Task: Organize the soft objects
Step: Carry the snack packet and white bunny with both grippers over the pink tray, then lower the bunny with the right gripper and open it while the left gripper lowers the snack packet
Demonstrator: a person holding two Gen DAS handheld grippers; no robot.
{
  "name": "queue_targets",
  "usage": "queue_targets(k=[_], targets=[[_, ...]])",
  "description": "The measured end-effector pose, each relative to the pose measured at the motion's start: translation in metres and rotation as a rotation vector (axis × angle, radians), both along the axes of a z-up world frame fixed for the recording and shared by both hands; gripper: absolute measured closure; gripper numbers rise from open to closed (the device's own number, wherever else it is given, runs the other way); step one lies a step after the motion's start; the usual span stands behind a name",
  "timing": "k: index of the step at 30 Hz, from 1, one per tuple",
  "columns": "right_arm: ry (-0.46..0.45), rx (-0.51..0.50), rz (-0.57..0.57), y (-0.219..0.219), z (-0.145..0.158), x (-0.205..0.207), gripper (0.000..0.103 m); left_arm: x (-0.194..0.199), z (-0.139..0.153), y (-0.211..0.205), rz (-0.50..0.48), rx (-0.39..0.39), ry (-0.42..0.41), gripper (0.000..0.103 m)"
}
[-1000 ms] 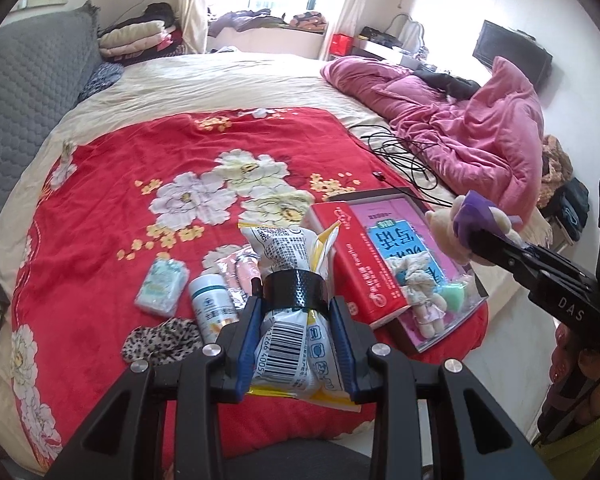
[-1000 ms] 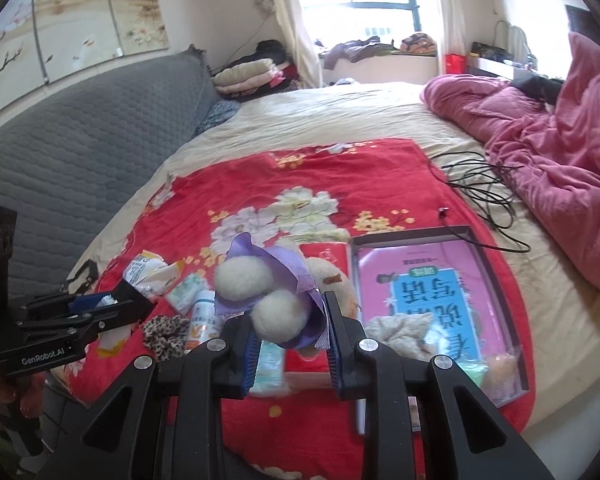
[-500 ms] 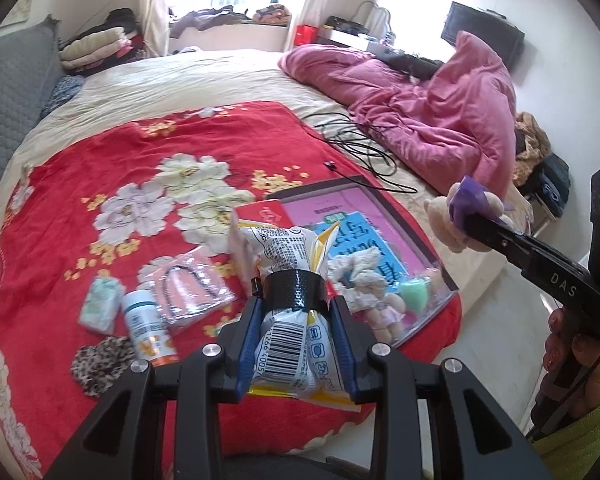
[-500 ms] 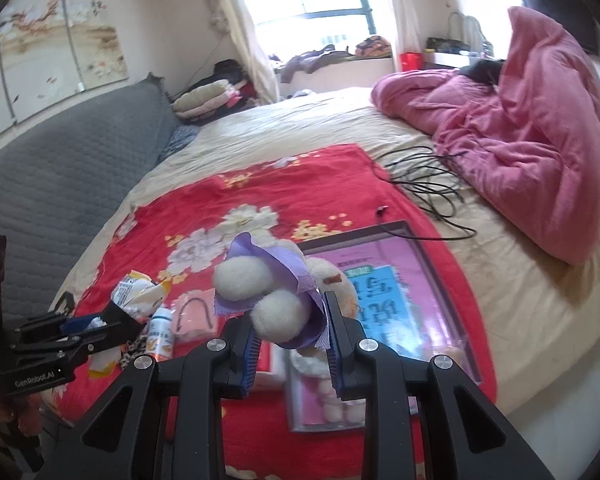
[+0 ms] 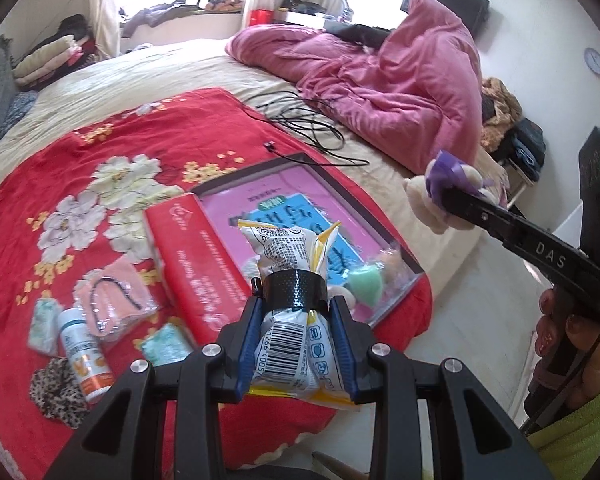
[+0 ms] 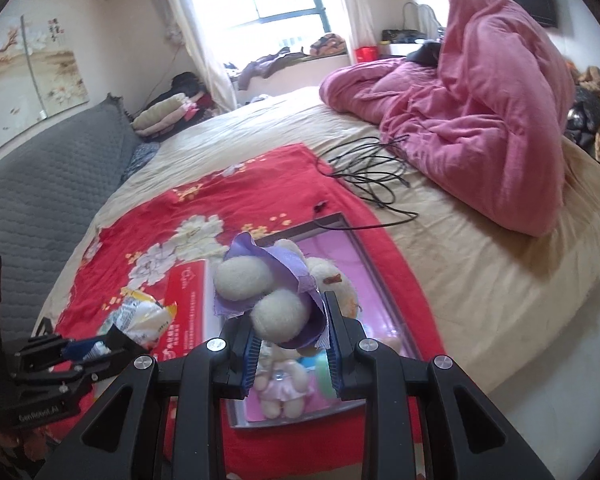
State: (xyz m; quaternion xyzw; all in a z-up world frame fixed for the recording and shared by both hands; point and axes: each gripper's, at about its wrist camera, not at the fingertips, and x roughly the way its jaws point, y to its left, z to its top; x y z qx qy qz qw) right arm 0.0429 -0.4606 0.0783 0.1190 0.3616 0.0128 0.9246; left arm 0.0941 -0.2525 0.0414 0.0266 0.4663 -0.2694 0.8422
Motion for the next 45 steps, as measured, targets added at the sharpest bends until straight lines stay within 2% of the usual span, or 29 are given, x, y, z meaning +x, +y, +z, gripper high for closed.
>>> queue_targets(k=[14, 20, 25, 33, 39, 45], targets=[[0.038, 0.007, -0.019, -0.019, -0.020, 0.002, 0.074, 0.001, -0.043, -0.051, -0.068, 0.035, 0.067, 0.068], [0.067, 0.014, -0.010, -0.021, -0.035, 0.007, 0.074, 0.007, -0.059, -0.056, -0.059, 0.036, 0.097, 0.068], [0.093, 0.013, -0.011, -0.023, -0.048, 0.014, 0.074, 0.010, -0.072, -0.066, -0.072, 0.072, 0.092, 0.068], [0.103, -0.015, 0.007, -0.020, -0.061, 0.033, 0.074, 0.019, -0.093, -0.078, -0.080, 0.099, 0.115, 0.068], [0.121, -0.035, 0.030, -0.016, -0.073, 0.048, 0.074, 0.024, -0.102, -0.081, -0.084, 0.090, 0.123, 0.068], [0.158, -0.098, 0.045, -0.013, -0.089, 0.064, 0.074, 0.029, -0.107, -0.081, -0.085, 0.079, 0.133, 0.068]])
